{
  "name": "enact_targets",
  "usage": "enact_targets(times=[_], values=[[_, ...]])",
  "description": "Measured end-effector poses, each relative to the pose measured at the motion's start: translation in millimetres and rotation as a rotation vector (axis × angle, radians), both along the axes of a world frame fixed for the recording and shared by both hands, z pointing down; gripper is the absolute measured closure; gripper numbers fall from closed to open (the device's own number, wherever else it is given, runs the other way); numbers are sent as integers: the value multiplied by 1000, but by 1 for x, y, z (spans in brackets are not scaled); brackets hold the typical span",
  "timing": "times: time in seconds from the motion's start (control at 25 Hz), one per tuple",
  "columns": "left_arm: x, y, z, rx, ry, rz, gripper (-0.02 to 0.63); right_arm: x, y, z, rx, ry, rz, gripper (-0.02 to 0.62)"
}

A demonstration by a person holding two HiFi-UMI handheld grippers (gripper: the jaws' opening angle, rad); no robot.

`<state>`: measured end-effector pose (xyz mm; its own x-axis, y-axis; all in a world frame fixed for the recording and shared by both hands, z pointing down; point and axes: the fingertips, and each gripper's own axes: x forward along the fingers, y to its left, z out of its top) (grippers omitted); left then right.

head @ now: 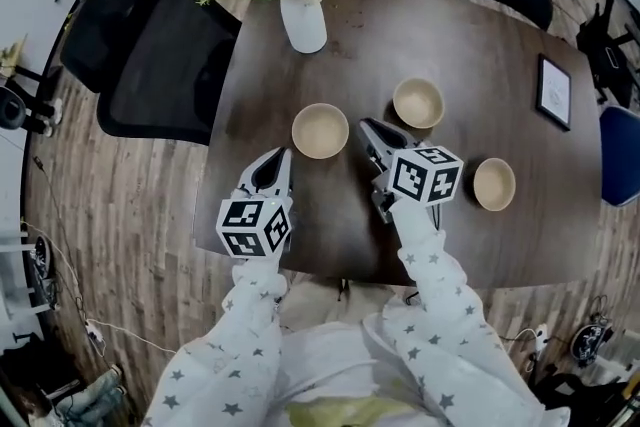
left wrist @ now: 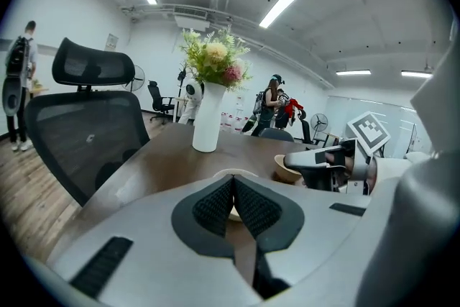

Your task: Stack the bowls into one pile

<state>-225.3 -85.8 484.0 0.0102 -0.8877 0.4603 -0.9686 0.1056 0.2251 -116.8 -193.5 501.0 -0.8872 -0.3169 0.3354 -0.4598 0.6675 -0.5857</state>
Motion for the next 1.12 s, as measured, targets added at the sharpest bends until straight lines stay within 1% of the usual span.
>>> enact_targets(times=[0.08,0.12,0.16,0.2,0.28,0.4,0.84,0.88,1.0,1.12], values=[[-4,1,8,-14,17,-11,581,-9,1,12,-25,24,-10,566],[-6,1,12,-20,23,-17,581,-12,2,18,-31,39,-15,544],[-8,0,15,-25,29,-23,581,-16,2,22,-38,51,-19,501],[-10,0,18,-29,35,-28,581,-19,1,27,-46,59,-21,480],[-12,-2,24,-38,44,-34,581,-25,0,35,-59,74,-24,477],[-13,-2,32,-49,55,-37,581,-32,0,46,-68,106,-29,449],[-15,1,48,-77,86,-43,581,-46,0,75,-102,211,-32,451],[-15,1,48,-78,88,-43,581,-46,-1,76,-103,220,-33,456],[-18,1,49,-79,91,-45,581,-51,-2,78,-104,245,-36,497],[-20,2,48,-78,92,-51,581,-52,-3,78,-108,247,-20,528]])
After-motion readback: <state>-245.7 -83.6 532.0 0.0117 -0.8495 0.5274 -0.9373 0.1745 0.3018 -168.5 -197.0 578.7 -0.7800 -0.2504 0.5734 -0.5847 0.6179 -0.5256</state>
